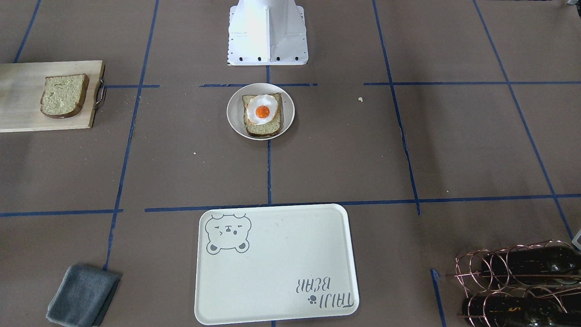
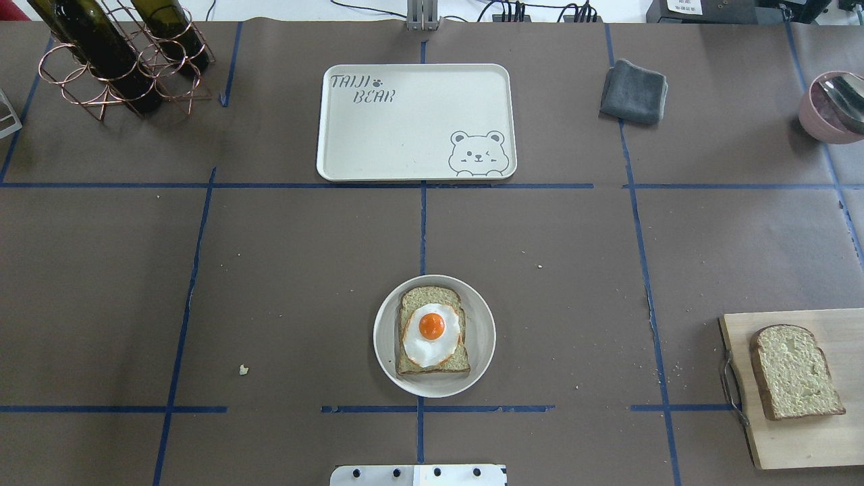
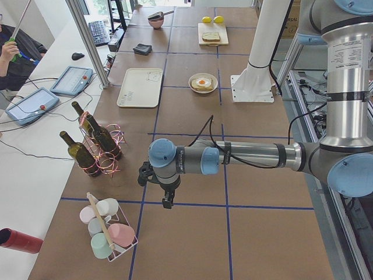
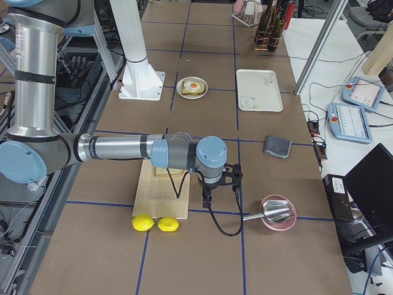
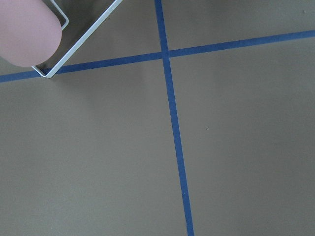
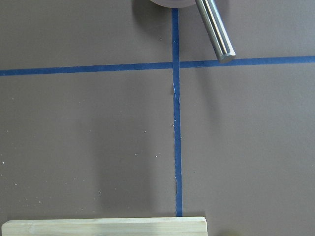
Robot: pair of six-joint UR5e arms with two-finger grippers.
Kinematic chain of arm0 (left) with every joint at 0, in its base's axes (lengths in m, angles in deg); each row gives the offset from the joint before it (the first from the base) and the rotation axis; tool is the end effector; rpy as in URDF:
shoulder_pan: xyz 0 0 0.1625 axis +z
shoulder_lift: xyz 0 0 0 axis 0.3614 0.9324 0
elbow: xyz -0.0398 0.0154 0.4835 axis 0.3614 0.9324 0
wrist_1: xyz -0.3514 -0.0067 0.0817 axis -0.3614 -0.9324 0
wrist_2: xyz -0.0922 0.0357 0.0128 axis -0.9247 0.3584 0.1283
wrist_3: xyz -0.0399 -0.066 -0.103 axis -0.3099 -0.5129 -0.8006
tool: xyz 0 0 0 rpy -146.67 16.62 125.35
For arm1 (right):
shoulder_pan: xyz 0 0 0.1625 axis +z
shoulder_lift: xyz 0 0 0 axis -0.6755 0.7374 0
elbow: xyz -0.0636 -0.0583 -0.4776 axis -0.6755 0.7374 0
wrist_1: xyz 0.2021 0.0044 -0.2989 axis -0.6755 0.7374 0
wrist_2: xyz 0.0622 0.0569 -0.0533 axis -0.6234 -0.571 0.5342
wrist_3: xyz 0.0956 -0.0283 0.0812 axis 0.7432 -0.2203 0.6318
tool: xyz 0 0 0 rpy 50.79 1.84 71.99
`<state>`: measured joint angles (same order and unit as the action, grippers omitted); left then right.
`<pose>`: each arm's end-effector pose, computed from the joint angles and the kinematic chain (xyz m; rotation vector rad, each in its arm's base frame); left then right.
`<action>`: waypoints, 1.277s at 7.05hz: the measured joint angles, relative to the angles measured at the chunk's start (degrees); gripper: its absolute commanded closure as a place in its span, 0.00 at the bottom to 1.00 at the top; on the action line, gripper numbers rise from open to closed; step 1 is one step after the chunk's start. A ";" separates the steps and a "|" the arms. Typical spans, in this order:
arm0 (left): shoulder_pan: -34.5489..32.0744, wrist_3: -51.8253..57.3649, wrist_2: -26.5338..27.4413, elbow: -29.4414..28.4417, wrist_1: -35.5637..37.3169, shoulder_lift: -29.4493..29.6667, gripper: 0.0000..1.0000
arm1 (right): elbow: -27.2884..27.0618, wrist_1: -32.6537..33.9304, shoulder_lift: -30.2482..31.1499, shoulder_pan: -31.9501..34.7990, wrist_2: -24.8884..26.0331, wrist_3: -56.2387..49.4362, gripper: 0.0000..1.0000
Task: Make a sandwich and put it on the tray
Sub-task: 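Move the right gripper toward the bread slice on the wooden board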
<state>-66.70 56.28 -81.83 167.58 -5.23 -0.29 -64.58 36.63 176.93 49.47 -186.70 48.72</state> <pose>-0.0269 -0.3909 0.7278 0.0333 0.7971 0.1524 0.0500 -0.3701 0.7048 -0.0057 -0.8439 0.0401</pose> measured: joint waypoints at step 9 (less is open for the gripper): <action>3.52 -0.63 -0.28 3.08 -0.74 10.04 0.00 | -4.70 -9.21 -5.02 -10.85 -2.73 14.56 0.00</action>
<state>-63.18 55.66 -82.11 170.66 -5.97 9.75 -69.27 27.42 171.91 38.63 -189.43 63.29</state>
